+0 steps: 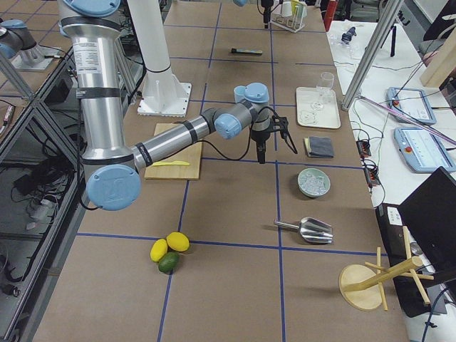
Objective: Squeeze lemon into cup
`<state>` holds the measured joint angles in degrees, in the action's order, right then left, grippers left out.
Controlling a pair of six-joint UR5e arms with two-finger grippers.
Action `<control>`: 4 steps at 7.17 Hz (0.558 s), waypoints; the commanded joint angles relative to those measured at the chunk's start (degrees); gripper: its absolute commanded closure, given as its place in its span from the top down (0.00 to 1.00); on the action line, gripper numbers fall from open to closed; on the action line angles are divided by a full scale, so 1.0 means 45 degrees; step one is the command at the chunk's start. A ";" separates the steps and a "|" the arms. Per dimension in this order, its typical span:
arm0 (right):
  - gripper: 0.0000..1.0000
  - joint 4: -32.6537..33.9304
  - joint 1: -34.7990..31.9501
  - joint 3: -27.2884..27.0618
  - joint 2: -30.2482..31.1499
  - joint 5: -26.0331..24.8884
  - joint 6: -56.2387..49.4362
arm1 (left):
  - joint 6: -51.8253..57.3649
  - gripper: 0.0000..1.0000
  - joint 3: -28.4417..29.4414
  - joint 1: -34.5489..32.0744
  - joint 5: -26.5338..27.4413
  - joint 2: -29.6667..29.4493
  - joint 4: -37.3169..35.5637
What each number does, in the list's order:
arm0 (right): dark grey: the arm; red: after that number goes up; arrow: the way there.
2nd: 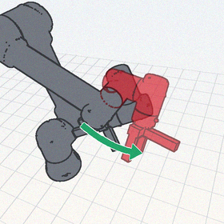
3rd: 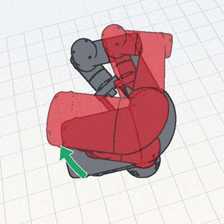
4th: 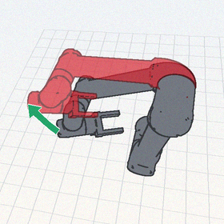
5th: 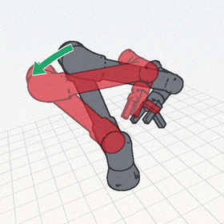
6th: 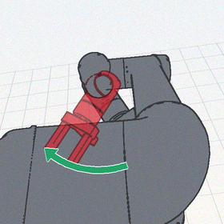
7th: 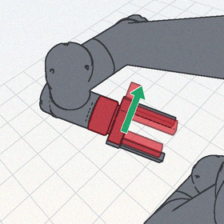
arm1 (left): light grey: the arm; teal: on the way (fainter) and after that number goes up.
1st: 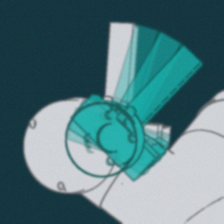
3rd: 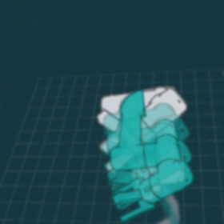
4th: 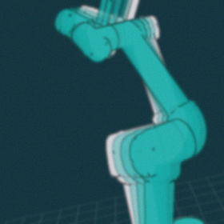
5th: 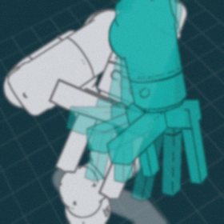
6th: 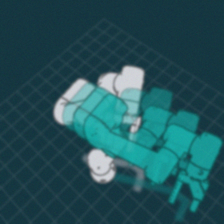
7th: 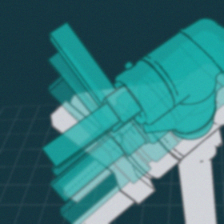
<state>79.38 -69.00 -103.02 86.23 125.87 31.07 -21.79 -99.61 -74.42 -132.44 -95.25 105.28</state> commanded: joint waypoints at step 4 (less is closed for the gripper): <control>1.00 0.0036 -0.3242 0.3185 -0.0021 0.1795 -0.5225 | 0.4366 1.00 0.0203 -0.2446 -0.0471 0.1479 -0.2581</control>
<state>79.50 -82.95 -89.45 86.35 133.42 8.36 -6.33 -98.51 -84.65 -134.34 -88.82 99.83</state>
